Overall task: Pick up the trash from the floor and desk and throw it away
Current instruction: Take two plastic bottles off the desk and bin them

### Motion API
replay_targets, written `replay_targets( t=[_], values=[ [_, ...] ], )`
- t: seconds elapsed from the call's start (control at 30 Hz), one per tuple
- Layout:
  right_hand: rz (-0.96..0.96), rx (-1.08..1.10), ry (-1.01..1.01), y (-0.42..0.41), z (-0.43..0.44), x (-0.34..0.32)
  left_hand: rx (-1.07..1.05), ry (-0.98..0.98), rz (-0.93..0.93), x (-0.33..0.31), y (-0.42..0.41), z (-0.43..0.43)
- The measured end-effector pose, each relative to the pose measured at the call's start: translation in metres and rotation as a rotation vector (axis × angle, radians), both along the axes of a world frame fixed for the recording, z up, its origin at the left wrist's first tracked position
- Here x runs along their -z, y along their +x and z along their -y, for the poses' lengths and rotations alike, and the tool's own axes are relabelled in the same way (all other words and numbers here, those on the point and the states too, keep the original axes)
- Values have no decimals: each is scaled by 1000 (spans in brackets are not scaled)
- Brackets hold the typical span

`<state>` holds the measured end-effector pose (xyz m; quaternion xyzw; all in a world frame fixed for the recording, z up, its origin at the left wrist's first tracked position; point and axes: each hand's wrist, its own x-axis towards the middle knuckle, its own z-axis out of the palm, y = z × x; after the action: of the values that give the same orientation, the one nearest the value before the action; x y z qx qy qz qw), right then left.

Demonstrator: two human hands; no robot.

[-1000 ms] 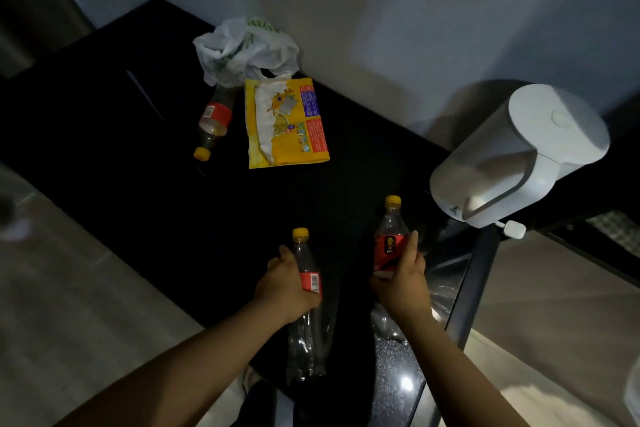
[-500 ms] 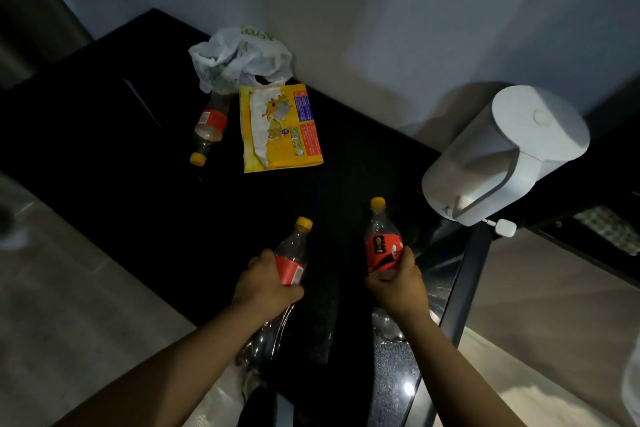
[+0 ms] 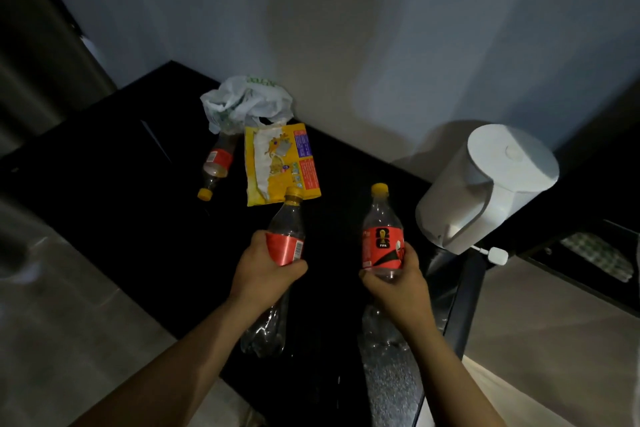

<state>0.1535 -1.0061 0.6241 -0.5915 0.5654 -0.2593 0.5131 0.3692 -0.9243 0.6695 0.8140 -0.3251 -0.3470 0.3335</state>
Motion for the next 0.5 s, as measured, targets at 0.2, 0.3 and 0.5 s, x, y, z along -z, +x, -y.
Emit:
replay_targets(
  t=[0.2, 0.3, 0.5],
  values=[
    [57, 59, -163, 11, 21, -54, 57, -161, -19, -42, 7, 30],
    [85, 82, -262, 22, 33, -88, 99, -252, 13, -69, 18, 56],
    [104, 213, -378, 48, 45, -160, 292, -435, 13, -118, 49, 100]
  ],
)
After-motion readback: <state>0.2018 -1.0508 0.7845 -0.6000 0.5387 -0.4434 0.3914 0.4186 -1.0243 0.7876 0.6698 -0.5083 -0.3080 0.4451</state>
